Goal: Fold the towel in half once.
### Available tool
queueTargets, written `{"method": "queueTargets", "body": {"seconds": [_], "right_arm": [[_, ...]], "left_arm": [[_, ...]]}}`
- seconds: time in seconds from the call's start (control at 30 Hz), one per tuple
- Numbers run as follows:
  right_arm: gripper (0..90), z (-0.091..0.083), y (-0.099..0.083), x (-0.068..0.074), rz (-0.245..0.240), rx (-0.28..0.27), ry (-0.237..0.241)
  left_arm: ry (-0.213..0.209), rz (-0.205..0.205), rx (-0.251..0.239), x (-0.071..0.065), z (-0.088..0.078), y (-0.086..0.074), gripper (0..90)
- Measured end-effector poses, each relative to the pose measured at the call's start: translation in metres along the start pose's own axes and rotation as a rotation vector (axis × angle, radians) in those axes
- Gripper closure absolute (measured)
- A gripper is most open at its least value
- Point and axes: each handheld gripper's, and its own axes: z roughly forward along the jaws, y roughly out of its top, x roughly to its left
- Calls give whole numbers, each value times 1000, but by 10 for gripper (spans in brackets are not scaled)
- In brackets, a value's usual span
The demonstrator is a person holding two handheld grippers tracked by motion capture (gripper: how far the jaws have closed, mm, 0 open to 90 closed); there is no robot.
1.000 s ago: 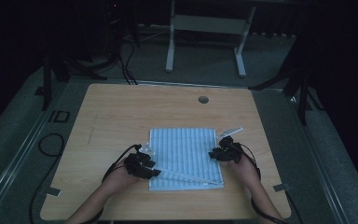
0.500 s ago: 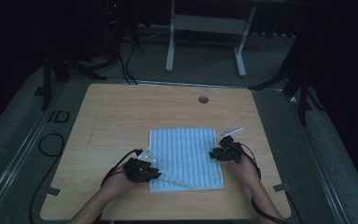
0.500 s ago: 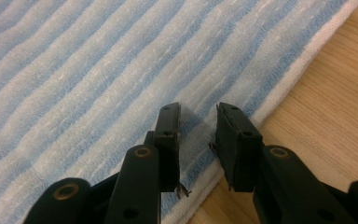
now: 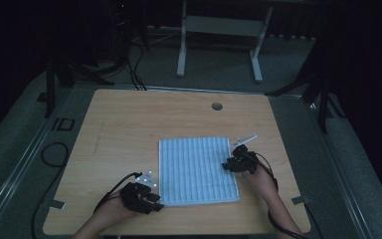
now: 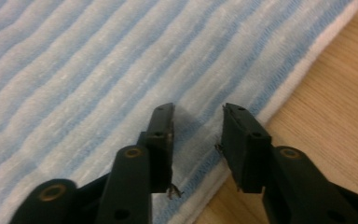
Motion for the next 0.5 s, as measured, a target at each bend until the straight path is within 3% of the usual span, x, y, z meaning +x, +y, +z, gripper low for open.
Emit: {"method": "queueTargets", "body": {"seconds": [0.17,0.2,0.37,0.5], "right_arm": [[575,-11,5,2,-15,-23,-4],[573,-15,7,0,-12,-33,-4],[553,-28,14,-11,15,-56,-22],[547,-31,16,-21,31,-57,-27]], "left_arm": [[50,-50,-45,21,-5,6,499],[68,-60,-52,25,-5,8,499],[77,-75,-86,46,-5,20,498],[125,-96,-93,61,-5,29,471]]}}
